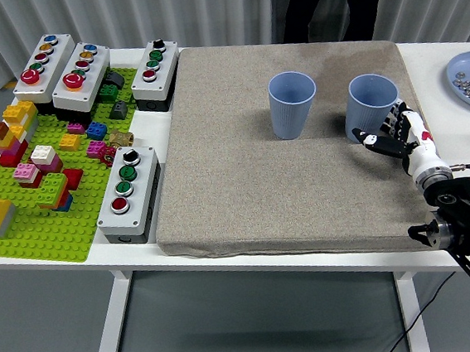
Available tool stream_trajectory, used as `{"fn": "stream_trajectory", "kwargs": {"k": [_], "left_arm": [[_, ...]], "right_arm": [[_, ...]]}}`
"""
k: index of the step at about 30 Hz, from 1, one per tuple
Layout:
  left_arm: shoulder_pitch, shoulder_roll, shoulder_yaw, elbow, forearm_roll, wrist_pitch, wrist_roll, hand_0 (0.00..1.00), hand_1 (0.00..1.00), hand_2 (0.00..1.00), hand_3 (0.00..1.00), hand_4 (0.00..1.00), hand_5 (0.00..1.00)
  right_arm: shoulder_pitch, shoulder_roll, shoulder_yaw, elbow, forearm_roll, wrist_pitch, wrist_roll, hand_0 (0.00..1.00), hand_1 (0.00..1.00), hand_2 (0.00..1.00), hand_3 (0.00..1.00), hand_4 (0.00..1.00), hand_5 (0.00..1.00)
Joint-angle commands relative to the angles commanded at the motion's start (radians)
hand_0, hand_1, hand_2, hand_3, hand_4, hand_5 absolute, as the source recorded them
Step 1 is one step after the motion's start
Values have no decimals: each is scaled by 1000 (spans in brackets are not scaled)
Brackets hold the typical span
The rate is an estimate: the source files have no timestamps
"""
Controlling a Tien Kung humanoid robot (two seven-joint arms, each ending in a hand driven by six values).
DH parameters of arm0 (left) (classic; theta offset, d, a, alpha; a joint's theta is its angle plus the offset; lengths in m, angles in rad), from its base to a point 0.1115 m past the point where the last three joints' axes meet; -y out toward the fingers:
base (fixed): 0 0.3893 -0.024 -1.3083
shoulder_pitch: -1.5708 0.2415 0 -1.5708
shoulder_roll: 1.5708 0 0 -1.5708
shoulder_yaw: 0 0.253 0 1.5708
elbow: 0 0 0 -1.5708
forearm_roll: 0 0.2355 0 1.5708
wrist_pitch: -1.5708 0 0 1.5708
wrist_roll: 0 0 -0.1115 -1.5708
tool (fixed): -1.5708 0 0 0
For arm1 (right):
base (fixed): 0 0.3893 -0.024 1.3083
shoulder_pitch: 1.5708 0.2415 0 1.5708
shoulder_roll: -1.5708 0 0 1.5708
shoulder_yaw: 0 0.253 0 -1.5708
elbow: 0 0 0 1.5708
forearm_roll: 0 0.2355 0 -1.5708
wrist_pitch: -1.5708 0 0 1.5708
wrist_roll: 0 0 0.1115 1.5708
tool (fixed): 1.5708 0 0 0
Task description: Pick cup pour cup place
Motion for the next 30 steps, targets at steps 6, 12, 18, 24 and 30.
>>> {"fn": "stream_trajectory", "kwargs": {"k": [6, 12, 18, 24, 30], "left_arm": [[0, 0, -4, 0, 3, 0, 0, 761, 778, 820, 715, 503, 982], [1, 1, -8, 0, 5, 1, -1, 761, 778, 820, 716, 504, 983], [2, 2, -7, 0, 3, 1, -2, 761, 779, 820, 716, 504, 983], [8, 2, -12, 0, 6, 2, -1, 762, 778, 820, 718, 505, 986], [12, 3, -11, 0, 7, 2, -1, 762, 779, 821, 716, 504, 985]], "right_arm": [[-19, -17, 18, 39, -35, 8, -31, 928, 880, 998, 998, 883, 144], [-41, -43, 37, 85, -50, 8, -46, 927, 881, 998, 998, 884, 150], [-63, -65, 54, 124, -59, 5, -50, 927, 880, 998, 998, 886, 149], [-112, -100, 81, 207, -74, -2, -56, 927, 882, 998, 998, 889, 156], [-156, -135, 109, 293, -95, -8, -68, 930, 883, 998, 998, 894, 164]]}}
